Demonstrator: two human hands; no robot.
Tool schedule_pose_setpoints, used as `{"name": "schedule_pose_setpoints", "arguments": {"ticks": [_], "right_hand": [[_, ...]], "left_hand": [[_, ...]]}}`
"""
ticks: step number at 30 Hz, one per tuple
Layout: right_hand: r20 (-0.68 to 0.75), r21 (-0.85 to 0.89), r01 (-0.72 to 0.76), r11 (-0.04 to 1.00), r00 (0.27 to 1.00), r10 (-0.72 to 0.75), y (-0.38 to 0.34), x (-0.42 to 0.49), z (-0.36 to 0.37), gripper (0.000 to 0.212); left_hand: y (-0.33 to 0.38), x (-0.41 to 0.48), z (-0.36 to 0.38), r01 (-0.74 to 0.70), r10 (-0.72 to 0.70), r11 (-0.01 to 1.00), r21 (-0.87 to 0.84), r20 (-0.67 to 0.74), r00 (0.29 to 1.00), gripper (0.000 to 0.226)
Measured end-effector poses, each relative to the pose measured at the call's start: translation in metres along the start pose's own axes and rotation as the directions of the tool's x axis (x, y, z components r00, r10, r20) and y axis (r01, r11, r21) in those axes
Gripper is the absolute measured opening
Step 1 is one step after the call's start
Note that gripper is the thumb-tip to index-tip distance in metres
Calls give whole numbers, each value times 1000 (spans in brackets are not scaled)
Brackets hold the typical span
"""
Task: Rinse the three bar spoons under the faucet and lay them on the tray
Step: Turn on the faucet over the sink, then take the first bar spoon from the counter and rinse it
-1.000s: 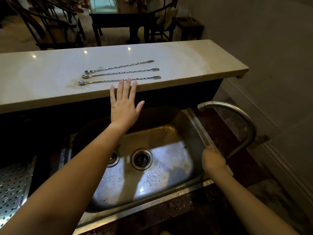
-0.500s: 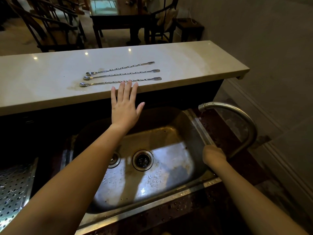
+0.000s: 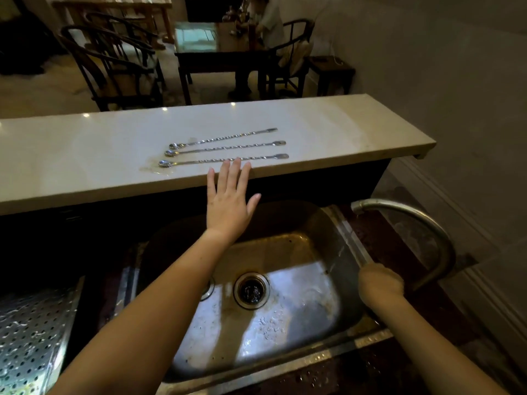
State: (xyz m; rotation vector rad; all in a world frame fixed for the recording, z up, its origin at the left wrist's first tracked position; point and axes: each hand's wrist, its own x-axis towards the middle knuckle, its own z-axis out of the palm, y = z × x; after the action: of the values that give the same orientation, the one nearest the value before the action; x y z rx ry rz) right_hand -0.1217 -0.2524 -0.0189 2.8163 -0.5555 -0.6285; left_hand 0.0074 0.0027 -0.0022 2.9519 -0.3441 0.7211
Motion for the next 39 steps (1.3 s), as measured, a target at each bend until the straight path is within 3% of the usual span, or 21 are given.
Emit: {"name": "schedule_pose_setpoints", "arguments": {"ticks": [3,7,10,12,19,22,26,35,39], "right_hand": [[-102,-50,199,979,974,-203,-7,-33,-34,28],[-205,-128,508,852,827,-524,-29,-71,-100,19],[-414,-118,566,816,719,-558,-52,-59,-160,22],[-501,-99,564,820,683,-531,-68,-30,-193,21],[-468,-241,678,694,545,-696,-126,54,-229,29],[-394,-213,747,630,524,-755,-144,67,-229,24],[-342,-214,809,547,463,-818,-153,72,-229,2],[-268,-243,798,551,491,-829,-163,78,-232,12],[-340,-164,810,562,489,-804,-149,75,-226,11]], "left_hand": [[0,-2,-2,0,0,1000,1,12,1000,65],[-3,0,-7,-6,6,1000,-10,20,1000,65],[-6,0,-11,-15,15,1000,-25,28,999,65],[-9,-2,-13,-1,2,999,-38,27,1000,64],[-16,-6,-20,27,-25,999,-41,30,999,65],[-14,-5,-21,26,-25,998,-50,35,999,69],[-12,-4,-21,39,-37,998,-43,39,999,73],[-13,-5,-20,39,-37,998,-46,44,998,75],[-13,-6,-21,35,-33,998,-60,40,999,74]]}}
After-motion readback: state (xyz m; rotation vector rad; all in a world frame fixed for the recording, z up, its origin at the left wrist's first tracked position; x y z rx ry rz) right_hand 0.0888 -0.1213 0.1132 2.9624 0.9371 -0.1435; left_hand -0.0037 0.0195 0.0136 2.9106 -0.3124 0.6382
